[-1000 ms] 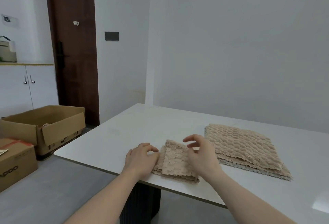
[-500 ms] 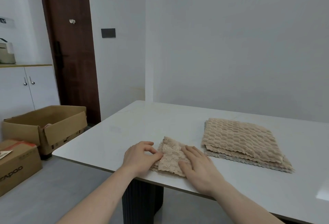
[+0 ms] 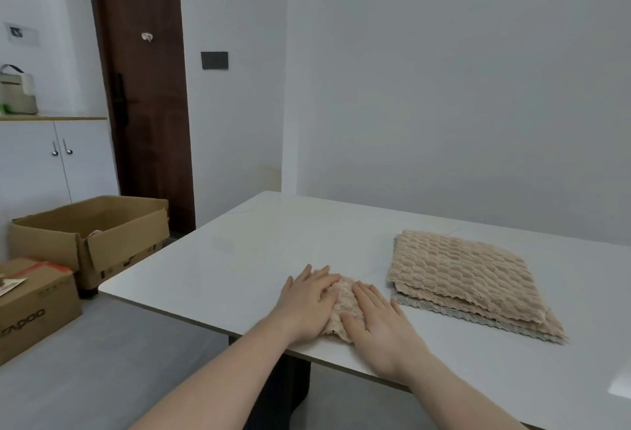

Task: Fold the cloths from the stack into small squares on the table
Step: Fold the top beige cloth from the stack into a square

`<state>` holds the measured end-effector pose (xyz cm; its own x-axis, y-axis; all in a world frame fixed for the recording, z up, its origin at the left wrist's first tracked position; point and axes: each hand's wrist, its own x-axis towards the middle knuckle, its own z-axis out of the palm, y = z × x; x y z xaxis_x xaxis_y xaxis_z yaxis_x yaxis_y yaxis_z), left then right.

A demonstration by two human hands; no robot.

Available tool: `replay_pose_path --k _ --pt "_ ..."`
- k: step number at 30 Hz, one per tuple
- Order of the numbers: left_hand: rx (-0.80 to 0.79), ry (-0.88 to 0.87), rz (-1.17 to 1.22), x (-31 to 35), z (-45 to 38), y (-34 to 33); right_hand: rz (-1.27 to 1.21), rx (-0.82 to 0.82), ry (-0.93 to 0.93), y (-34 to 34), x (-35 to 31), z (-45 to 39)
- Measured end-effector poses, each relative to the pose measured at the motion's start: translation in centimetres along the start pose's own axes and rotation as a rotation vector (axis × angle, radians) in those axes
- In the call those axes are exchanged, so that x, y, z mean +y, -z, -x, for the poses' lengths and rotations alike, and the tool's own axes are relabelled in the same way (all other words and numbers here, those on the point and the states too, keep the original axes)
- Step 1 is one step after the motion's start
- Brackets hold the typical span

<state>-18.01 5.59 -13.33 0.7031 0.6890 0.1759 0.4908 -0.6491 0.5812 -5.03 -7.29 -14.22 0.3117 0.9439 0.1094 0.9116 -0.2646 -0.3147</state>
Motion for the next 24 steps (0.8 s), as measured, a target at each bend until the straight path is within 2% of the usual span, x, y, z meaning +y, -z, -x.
replay_pose_path --k 5,9,14,17,20,24 --pt "-0.167 0.054 -0.263 -0.6 -0.2 0.5 -0.014 0.000 -0.021 0.2 -0.1 0.0" --pt "-0.195 0.105 -0.366 -2.0 0.4 1.7 -0.022 -0.007 -0.054 0.4 -0.2 0.3" --pt "-0.030 0.144 -0.330 -2.7 1.4 1.5 -0.069 0.045 -0.116 0.6 -0.5 0.7" --pt "0.074 0.126 -0.235 -2.6 1.6 1.5 -0.237 0.111 -0.151 1.3 -0.5 1.3" --pt "0.120 0.103 -0.186 -2.6 2.0 1.8 -0.431 0.159 -0.192 2.0 -0.4 1.6" --pt "0.123 0.129 -0.125 -2.5 1.9 1.7 -0.408 0.184 -0.175 1.5 0.3 0.9"
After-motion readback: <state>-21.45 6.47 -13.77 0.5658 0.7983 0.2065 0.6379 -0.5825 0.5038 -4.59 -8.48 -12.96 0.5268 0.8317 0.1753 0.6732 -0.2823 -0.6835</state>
